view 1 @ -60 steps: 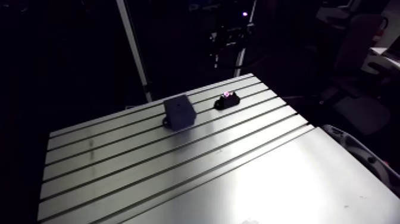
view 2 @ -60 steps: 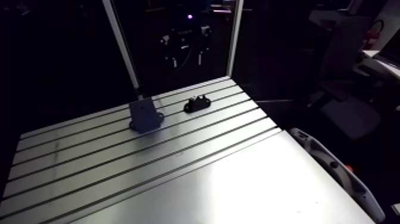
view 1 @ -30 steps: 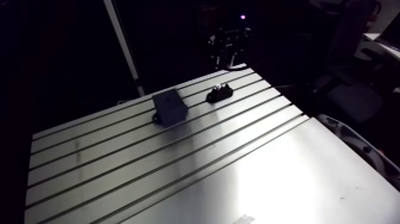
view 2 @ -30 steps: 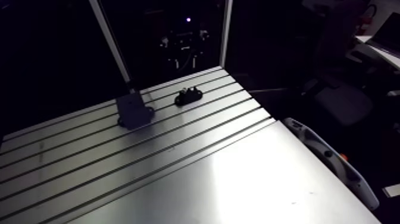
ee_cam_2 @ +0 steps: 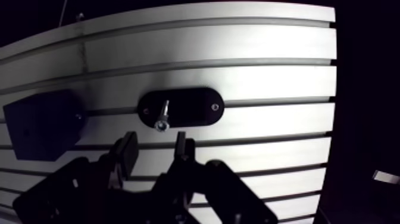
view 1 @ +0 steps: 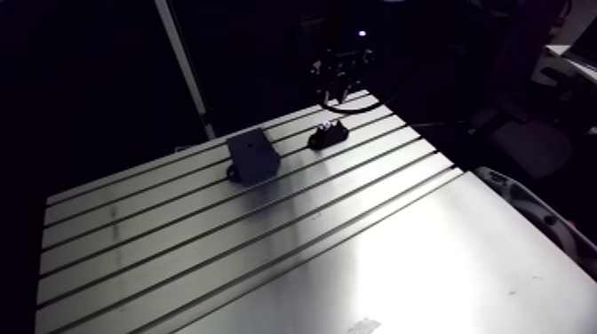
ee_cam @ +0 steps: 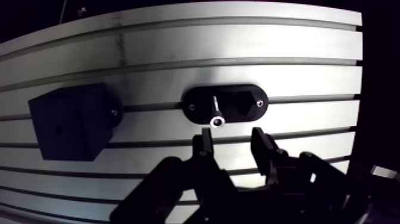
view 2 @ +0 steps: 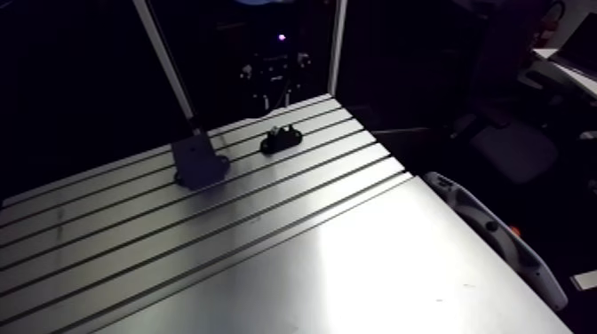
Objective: Pick up the M10 bolt and insert it into the hole until fully seated.
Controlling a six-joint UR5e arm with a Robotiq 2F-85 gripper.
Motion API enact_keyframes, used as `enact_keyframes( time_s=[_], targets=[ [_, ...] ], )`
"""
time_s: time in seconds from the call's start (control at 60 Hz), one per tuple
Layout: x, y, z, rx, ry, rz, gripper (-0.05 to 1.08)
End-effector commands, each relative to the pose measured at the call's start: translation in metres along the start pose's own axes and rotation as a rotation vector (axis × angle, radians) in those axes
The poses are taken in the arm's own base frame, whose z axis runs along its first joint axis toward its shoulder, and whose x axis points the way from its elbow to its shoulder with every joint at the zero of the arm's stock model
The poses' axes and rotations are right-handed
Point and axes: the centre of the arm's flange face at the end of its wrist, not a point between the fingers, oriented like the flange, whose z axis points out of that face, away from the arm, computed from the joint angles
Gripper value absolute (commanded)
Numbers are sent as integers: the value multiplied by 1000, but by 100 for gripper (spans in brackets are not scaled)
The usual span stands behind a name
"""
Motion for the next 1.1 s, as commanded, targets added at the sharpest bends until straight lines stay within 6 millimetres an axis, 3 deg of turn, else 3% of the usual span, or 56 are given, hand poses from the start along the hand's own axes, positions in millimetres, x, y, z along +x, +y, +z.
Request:
enact_keyframes(
  time_s=[0.017, 1.1],
  targets=[
    [-2, -1, 11, 12, -15, -17, 54],
    [-4, -5, 33, 23, 34, -107, 54]
  ],
)
